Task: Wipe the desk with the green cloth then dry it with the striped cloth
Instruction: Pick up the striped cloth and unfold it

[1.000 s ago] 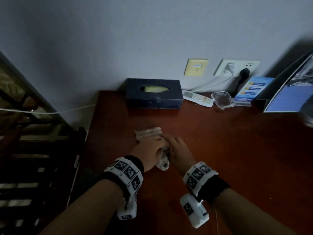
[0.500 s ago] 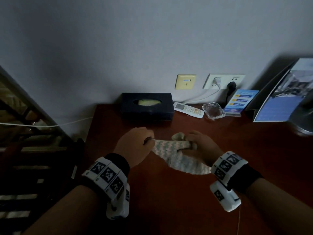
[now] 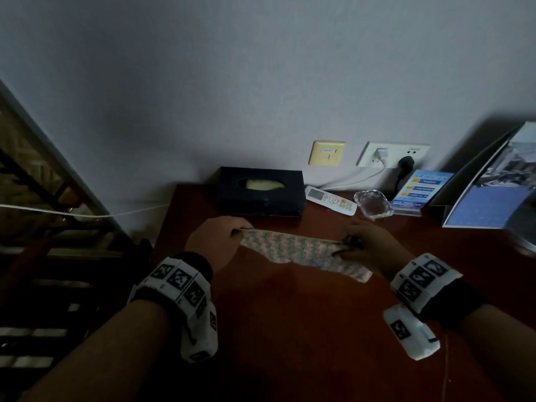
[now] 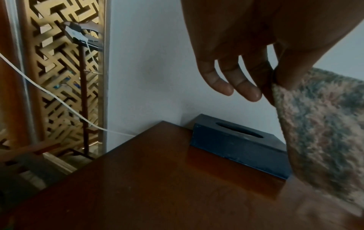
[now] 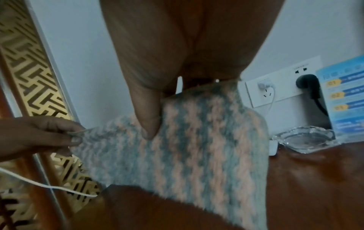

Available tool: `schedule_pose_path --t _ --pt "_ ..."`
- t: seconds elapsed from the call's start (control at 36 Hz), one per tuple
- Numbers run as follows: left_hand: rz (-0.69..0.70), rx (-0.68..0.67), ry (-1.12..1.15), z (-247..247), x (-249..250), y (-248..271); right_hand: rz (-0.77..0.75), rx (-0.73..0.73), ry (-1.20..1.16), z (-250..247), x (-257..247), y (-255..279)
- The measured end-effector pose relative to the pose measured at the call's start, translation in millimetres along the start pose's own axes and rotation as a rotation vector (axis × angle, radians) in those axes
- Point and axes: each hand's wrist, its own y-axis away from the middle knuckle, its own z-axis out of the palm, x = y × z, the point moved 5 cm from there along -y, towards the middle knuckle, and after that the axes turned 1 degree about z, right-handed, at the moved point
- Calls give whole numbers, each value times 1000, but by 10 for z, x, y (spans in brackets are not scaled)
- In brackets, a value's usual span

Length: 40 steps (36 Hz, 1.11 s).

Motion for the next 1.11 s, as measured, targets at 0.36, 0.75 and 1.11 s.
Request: schedule_pose_path --t 0.36,0.75,1.11 --pt "-47 303 211 -463 -213 -469 187 172 39 -340 -110 -551" --pt "-77 -12 66 337 -707 66 98 -74 44 548 205 -322" --pt "-69 -410 -367 644 -954 216 221 -514 97 1100 109 4"
